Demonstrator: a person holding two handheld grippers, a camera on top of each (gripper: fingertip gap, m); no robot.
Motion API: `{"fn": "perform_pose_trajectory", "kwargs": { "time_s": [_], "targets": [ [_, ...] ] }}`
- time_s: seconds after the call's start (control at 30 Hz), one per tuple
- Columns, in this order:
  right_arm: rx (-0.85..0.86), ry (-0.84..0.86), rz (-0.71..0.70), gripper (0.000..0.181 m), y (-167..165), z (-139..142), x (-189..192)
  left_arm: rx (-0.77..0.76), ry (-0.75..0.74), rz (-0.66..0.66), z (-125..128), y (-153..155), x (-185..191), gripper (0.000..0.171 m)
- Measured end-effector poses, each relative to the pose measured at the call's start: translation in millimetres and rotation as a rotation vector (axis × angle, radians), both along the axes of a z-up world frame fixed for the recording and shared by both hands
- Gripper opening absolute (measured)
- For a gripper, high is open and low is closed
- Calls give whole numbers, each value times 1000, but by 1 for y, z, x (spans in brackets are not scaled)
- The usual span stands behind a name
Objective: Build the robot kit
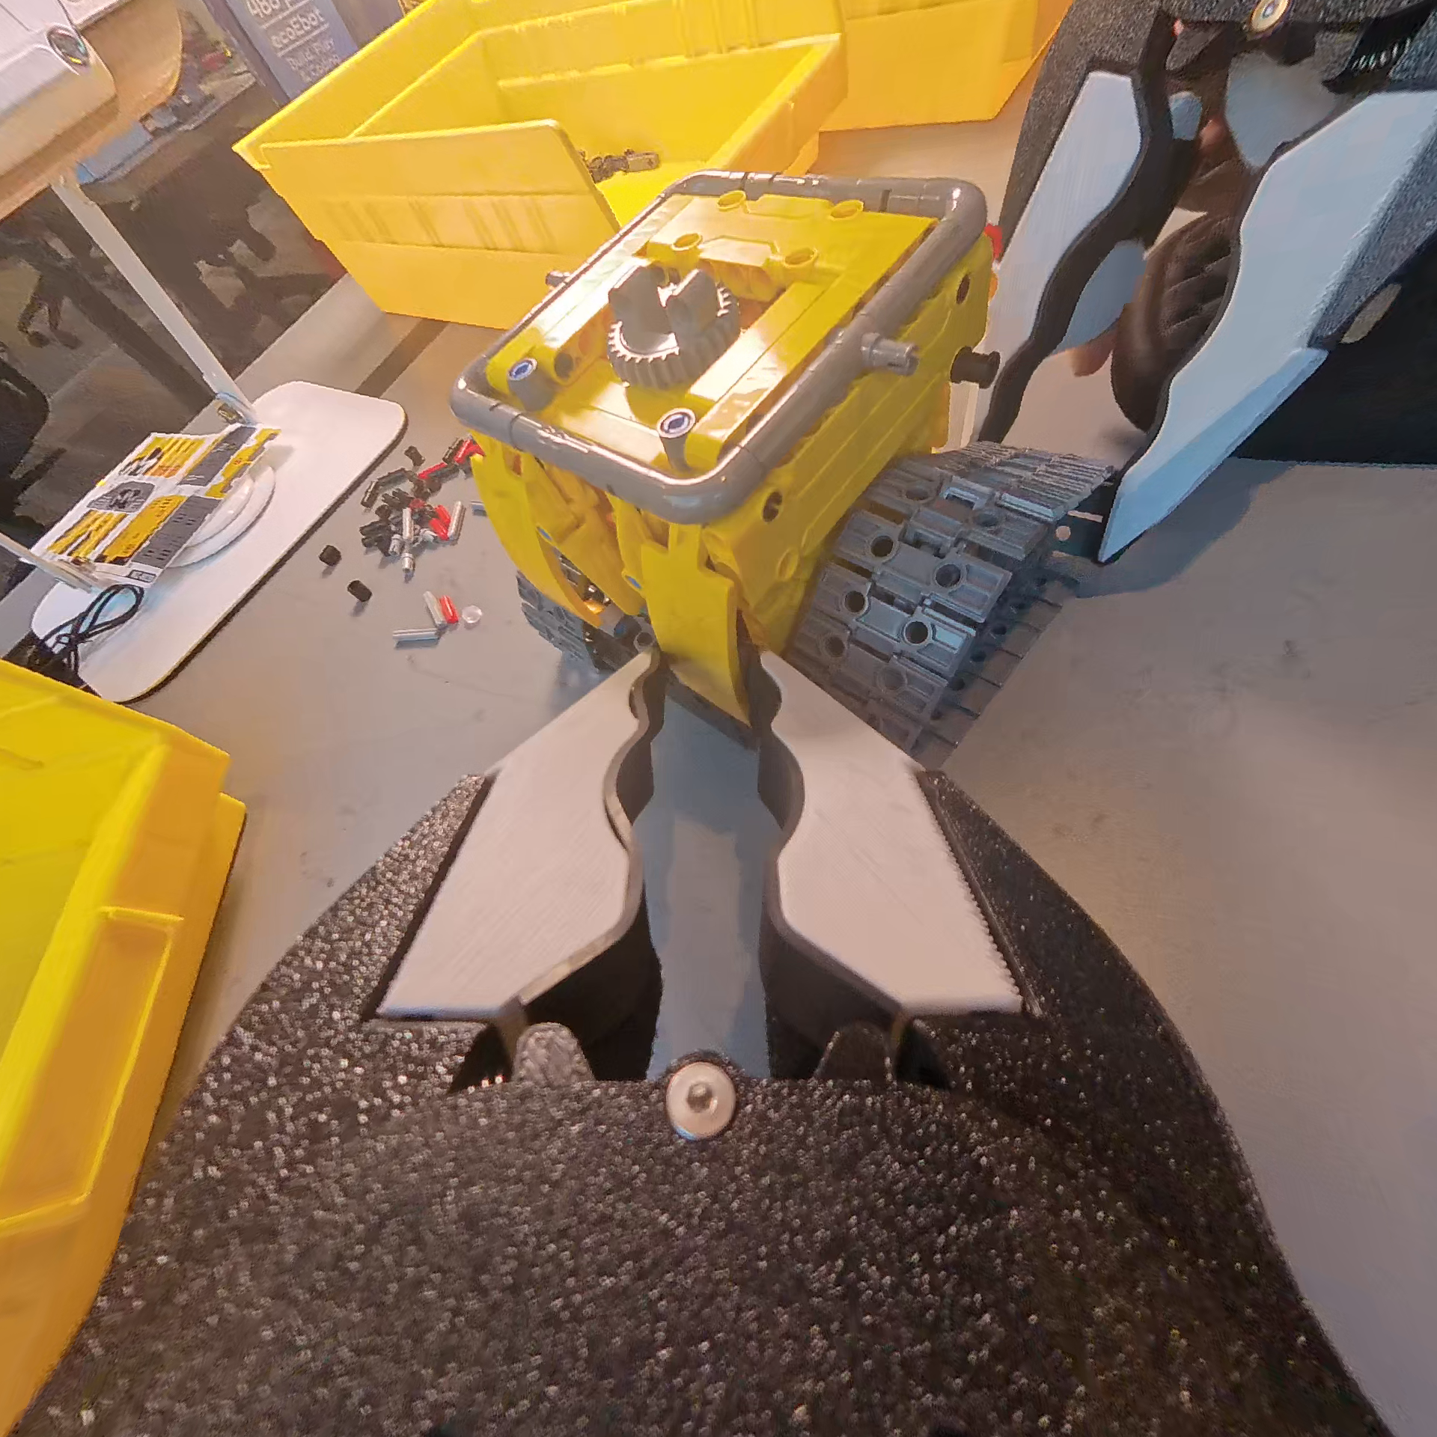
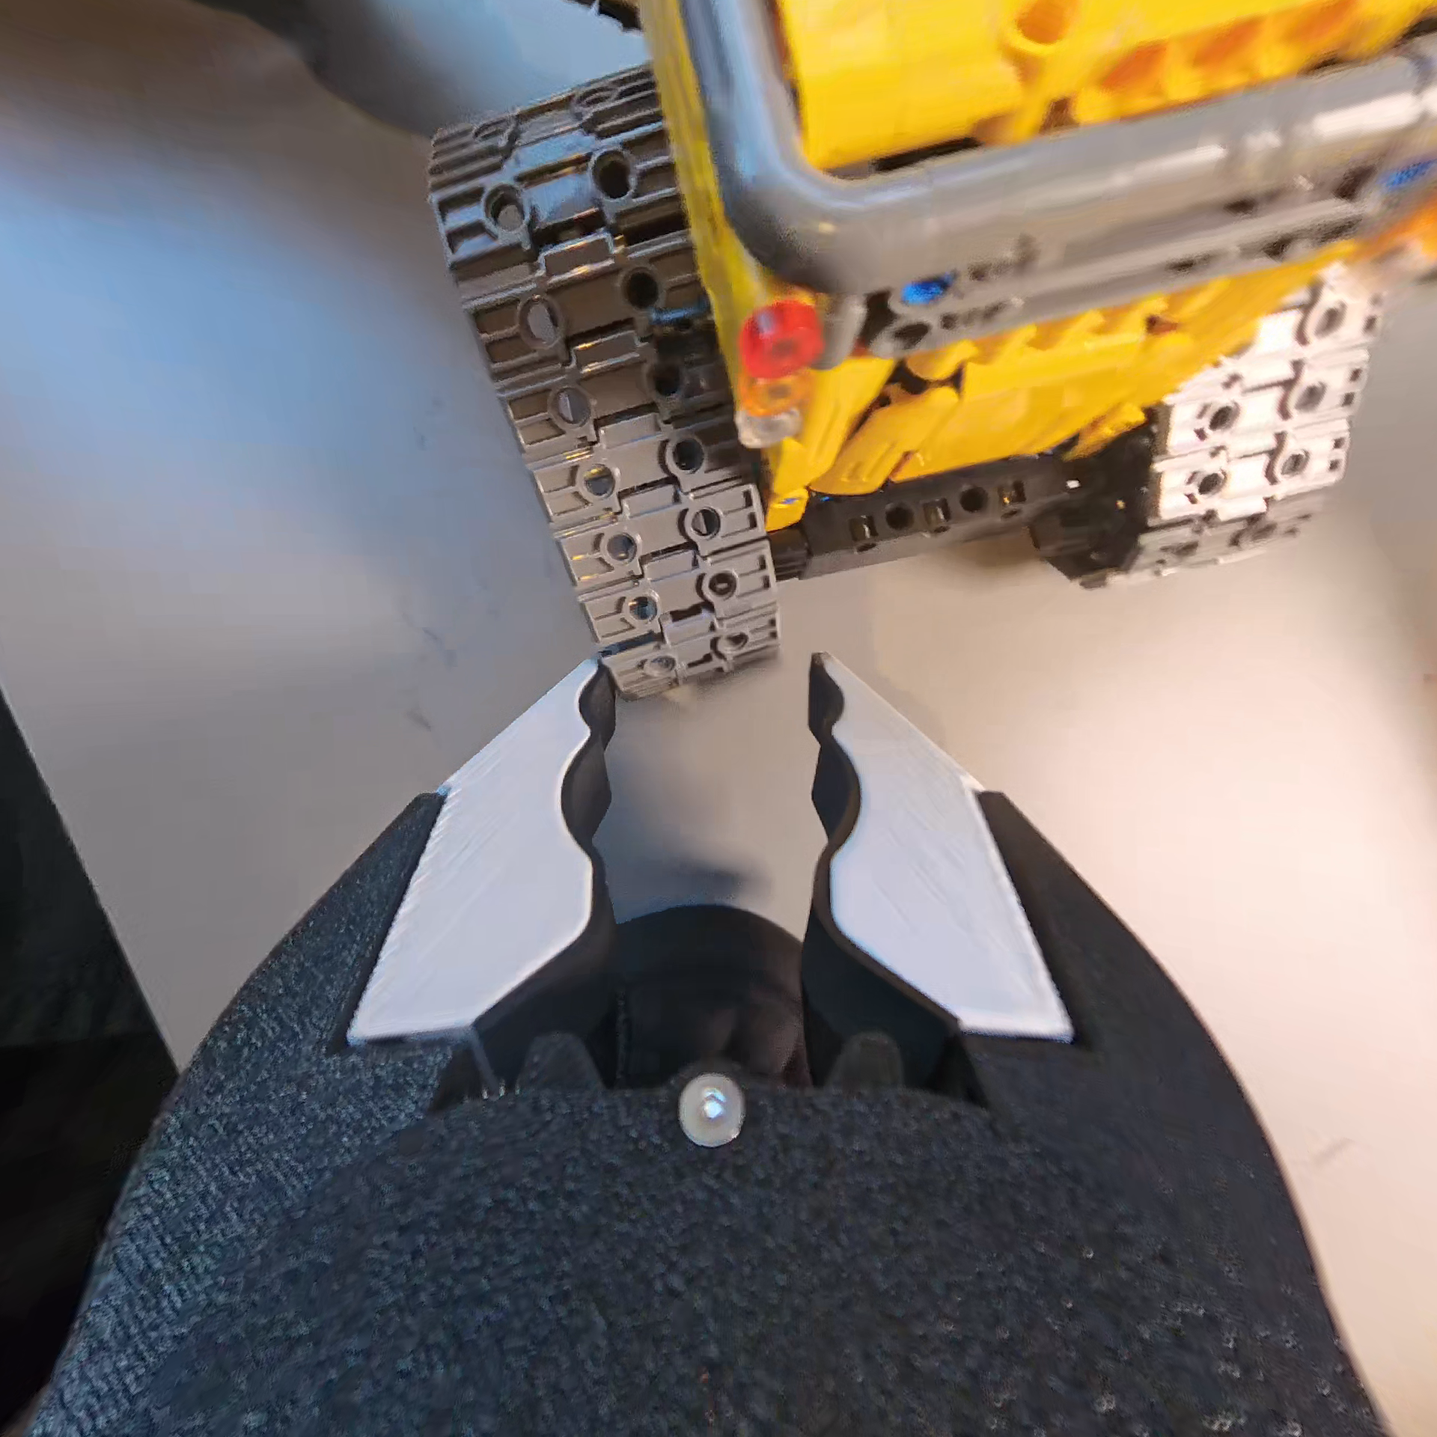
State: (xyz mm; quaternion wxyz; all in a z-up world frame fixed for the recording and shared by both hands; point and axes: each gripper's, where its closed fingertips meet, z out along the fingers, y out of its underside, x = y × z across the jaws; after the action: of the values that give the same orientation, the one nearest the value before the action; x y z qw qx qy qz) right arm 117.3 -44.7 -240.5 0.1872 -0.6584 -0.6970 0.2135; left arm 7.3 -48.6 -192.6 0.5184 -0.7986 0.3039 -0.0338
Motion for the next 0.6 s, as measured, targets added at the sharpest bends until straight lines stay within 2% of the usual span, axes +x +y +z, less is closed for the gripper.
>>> {"fn": "perform_pose_trajectory", "kwargs": {
  "time_s": [0.2,0.37,0.47,0.6],
  "targets": [
    [-94,85,-222,47,0,10,10,-13,11,18,0,-5,6,20],
    [-45,125,-379,39,4,14,16,-22,23,52,0,-10,15,22],
    [12,101,-400,23,3,15,19,-18,35,47,-1,-13,20,22],
    [77,42,-362,20,7,8,20,-12,44,35,-1,-13,20,23]
  ]
}}
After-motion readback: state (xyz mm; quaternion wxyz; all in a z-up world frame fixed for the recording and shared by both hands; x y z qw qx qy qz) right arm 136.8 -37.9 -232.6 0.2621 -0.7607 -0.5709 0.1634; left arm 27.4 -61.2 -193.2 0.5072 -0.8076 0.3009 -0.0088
